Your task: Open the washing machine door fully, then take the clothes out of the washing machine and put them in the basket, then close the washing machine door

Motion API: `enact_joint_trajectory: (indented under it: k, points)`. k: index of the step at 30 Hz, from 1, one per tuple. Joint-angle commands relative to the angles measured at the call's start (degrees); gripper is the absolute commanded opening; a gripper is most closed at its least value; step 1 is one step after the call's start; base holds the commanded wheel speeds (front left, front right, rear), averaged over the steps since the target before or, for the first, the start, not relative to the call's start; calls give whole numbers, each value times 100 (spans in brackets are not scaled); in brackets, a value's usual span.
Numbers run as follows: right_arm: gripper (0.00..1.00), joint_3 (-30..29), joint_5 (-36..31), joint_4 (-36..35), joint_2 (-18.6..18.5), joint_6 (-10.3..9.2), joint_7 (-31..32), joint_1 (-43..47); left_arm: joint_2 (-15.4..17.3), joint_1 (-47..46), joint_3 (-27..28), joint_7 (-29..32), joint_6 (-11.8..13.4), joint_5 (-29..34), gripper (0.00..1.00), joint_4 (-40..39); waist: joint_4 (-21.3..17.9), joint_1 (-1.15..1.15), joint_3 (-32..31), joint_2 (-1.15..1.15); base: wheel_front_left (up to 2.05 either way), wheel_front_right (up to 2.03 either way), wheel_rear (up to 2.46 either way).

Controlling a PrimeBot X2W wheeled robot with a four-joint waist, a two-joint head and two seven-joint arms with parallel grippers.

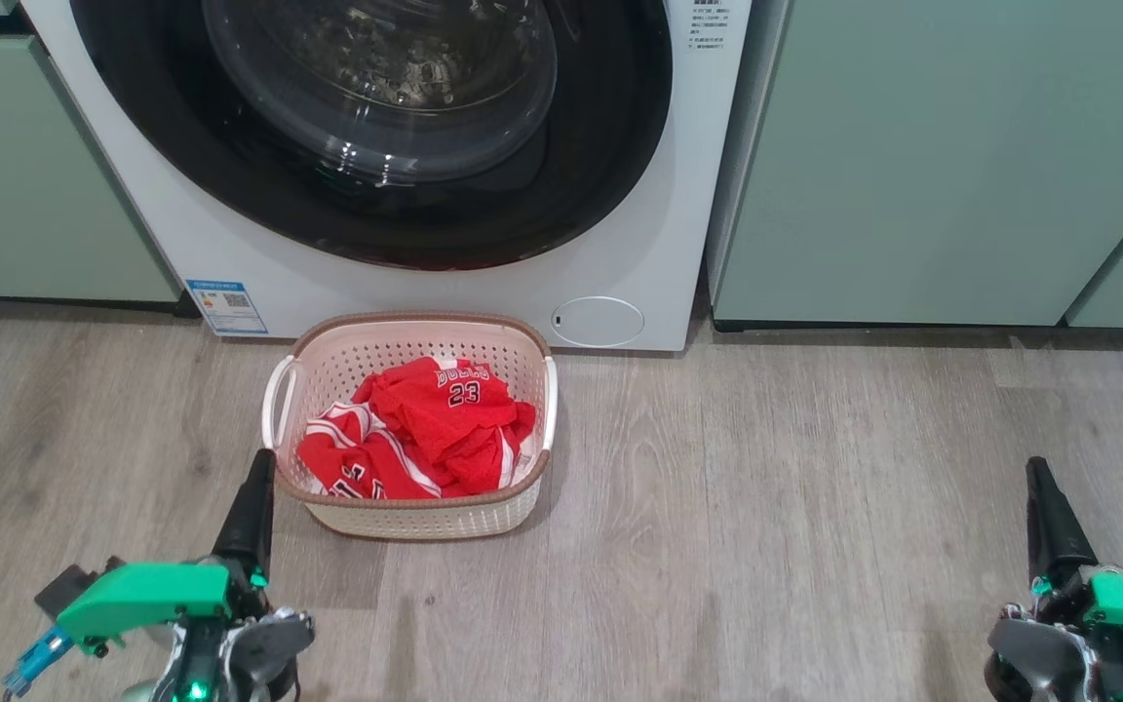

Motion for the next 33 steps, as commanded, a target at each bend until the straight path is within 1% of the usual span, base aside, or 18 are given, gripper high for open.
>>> enact_joint_trajectory:
  k: [1,33]
  points:
    - [0,139,36,-222,-105,-3,33,-242,31,-307,183,34,4,-30,0,-205,0,0,0,0,0,0,0]
    - [0,139,36,-222,-105,-3,33,-242,31,-307,183,34,4,-30,0,-205,0,0,0,0,0,0,0]
